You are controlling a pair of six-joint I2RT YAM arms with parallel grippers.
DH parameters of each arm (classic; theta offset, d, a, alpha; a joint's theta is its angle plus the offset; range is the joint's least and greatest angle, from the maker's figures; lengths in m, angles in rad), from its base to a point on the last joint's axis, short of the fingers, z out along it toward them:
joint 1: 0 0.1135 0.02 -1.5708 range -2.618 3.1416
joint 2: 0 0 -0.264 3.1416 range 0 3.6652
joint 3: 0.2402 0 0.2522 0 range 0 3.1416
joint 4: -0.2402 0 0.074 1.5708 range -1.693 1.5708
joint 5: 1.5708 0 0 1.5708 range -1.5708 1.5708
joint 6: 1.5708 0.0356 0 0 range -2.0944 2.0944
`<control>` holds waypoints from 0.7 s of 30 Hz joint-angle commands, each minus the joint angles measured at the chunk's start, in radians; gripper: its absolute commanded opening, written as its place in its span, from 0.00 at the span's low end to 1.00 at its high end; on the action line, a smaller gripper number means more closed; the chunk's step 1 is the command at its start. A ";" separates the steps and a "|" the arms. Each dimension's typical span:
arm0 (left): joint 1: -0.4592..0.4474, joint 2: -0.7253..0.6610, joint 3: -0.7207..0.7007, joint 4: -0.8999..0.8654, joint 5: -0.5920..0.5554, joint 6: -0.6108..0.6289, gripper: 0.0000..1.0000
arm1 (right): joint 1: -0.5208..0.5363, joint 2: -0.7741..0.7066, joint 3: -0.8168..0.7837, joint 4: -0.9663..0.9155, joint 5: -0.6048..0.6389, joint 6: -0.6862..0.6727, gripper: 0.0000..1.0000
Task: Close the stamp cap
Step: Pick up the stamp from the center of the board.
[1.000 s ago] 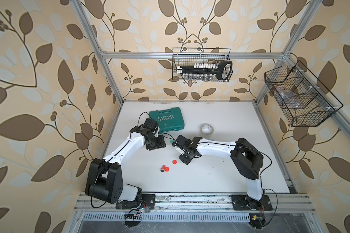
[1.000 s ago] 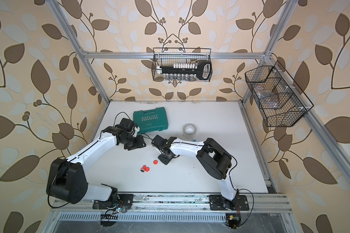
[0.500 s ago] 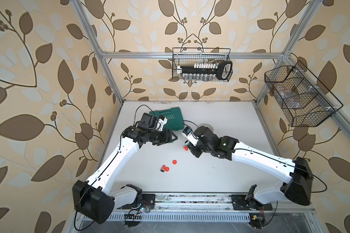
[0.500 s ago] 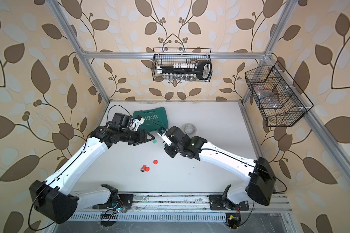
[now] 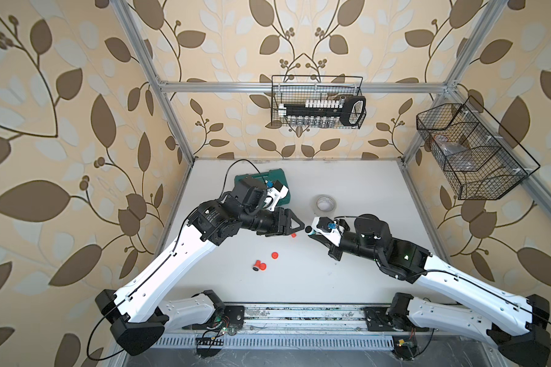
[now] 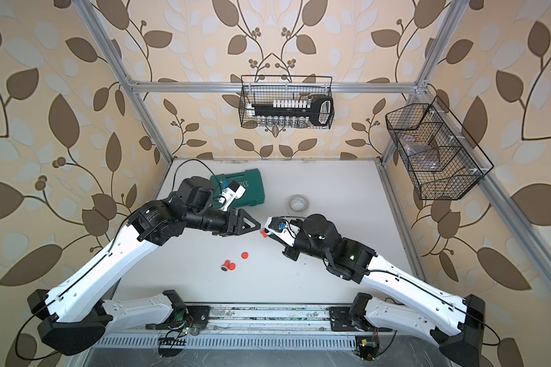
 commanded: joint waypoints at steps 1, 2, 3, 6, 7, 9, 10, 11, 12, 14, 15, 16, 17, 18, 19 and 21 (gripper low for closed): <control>-0.055 0.030 0.045 -0.019 -0.075 -0.050 0.58 | 0.000 -0.031 -0.026 0.064 -0.074 -0.081 0.00; -0.074 0.039 0.053 -0.019 -0.089 -0.054 0.58 | 0.000 -0.034 -0.028 0.064 -0.075 -0.085 0.00; -0.094 0.049 0.059 -0.018 -0.104 -0.062 0.58 | 0.000 -0.036 -0.026 0.063 -0.079 -0.089 0.00; -0.133 0.078 0.084 -0.025 -0.149 -0.077 0.57 | 0.000 -0.033 -0.023 0.064 -0.085 -0.093 0.00; -0.140 0.086 0.087 -0.025 -0.159 -0.084 0.57 | 0.000 -0.031 -0.021 0.064 -0.087 -0.091 0.00; -0.151 0.097 0.090 -0.024 -0.178 -0.098 0.56 | 0.000 -0.027 -0.020 0.067 -0.088 -0.087 0.00; -0.157 0.101 0.089 -0.023 -0.188 -0.105 0.55 | 0.000 -0.026 -0.022 0.071 -0.087 -0.082 0.00; -0.161 0.104 0.088 -0.021 -0.193 -0.109 0.55 | 0.000 -0.025 -0.021 0.075 -0.087 -0.080 0.00; -0.165 0.106 0.089 -0.019 -0.201 -0.115 0.55 | 0.000 -0.025 -0.022 0.078 -0.088 -0.075 0.00; -0.171 0.108 0.084 -0.019 -0.213 -0.123 0.53 | -0.001 -0.023 -0.023 0.085 -0.088 -0.069 0.00; -0.173 0.108 0.082 -0.017 -0.215 -0.129 0.52 | 0.000 -0.022 -0.023 0.087 -0.087 -0.067 0.00; -0.174 0.108 0.080 -0.016 -0.217 -0.133 0.51 | 0.000 -0.023 -0.021 0.087 -0.087 -0.065 0.00; -0.176 0.107 0.079 -0.015 -0.218 -0.137 0.50 | 0.000 -0.020 -0.021 0.089 -0.088 -0.066 0.00; -0.176 0.107 0.076 -0.013 -0.218 -0.139 0.49 | 0.000 -0.020 -0.020 0.088 -0.086 -0.065 0.00; -0.176 0.106 0.073 -0.010 -0.218 -0.142 0.48 | 0.000 -0.021 -0.020 0.087 -0.083 -0.067 0.00; -0.177 0.105 0.069 -0.007 -0.221 -0.150 0.44 | 0.000 -0.023 -0.021 0.087 -0.080 -0.066 0.00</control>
